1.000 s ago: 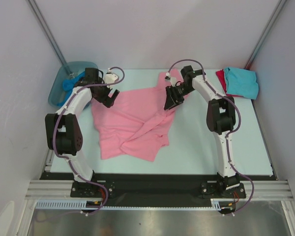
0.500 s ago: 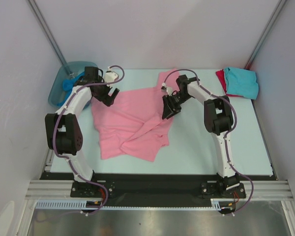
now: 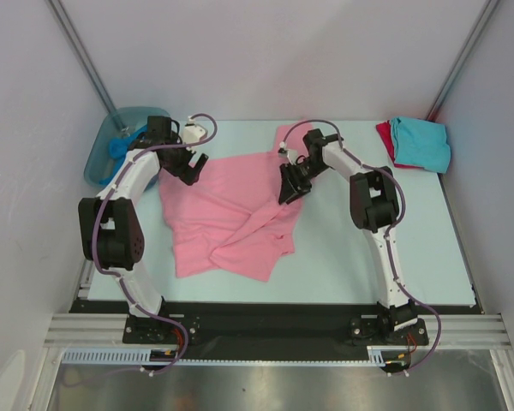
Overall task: Fold and stack the t-shirts
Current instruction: Flatten the tshirt out
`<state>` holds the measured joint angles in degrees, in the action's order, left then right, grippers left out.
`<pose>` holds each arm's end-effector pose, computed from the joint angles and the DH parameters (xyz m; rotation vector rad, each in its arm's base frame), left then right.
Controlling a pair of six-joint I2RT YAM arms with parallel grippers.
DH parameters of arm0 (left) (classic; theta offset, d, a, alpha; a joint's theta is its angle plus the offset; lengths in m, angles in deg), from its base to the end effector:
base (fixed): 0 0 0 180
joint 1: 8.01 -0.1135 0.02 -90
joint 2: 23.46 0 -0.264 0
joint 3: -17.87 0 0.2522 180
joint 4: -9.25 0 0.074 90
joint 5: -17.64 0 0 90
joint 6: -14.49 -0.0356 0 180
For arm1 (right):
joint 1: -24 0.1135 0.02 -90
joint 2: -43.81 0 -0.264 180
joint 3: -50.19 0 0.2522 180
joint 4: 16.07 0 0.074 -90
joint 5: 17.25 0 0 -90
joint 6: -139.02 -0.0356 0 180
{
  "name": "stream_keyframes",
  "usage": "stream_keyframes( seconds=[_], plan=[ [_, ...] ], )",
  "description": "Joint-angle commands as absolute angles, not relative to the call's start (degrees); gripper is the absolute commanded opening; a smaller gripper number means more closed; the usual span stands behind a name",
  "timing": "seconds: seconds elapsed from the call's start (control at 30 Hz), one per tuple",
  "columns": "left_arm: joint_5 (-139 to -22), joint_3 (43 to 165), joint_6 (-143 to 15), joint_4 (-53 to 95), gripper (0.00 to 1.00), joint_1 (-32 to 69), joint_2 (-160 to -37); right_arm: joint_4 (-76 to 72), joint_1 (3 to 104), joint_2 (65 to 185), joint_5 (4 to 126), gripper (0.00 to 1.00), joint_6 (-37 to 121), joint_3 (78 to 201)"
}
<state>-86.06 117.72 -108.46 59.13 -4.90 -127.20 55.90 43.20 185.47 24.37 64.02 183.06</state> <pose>0.3975 -0.0300 0.2652 0.8572 2.3197 -0.0787 0.4559 0.1869 0.1423 -0.9056 2.6036 1.2448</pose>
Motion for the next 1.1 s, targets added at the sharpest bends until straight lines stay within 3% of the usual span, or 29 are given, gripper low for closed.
stream_keyframes(
  seconds=[0.0,0.43,1.07],
  plan=[
    [-87.04,119.61,-107.68,58.61,1.00,-4.67,-125.59,55.08,42.29,186.10,25.64,0.55,63.78,186.04],
    [-87.48,121.11,-107.50,58.52,1.00,-3.97,-126.82,55.61,39.65,183.82,26.70,0.55,65.10,183.75],
    [-87.39,122.43,-107.68,58.43,1.00,-3.62,-128.31,55.34,44.30,186.28,25.46,0.54,64.31,186.04]
  ],
)
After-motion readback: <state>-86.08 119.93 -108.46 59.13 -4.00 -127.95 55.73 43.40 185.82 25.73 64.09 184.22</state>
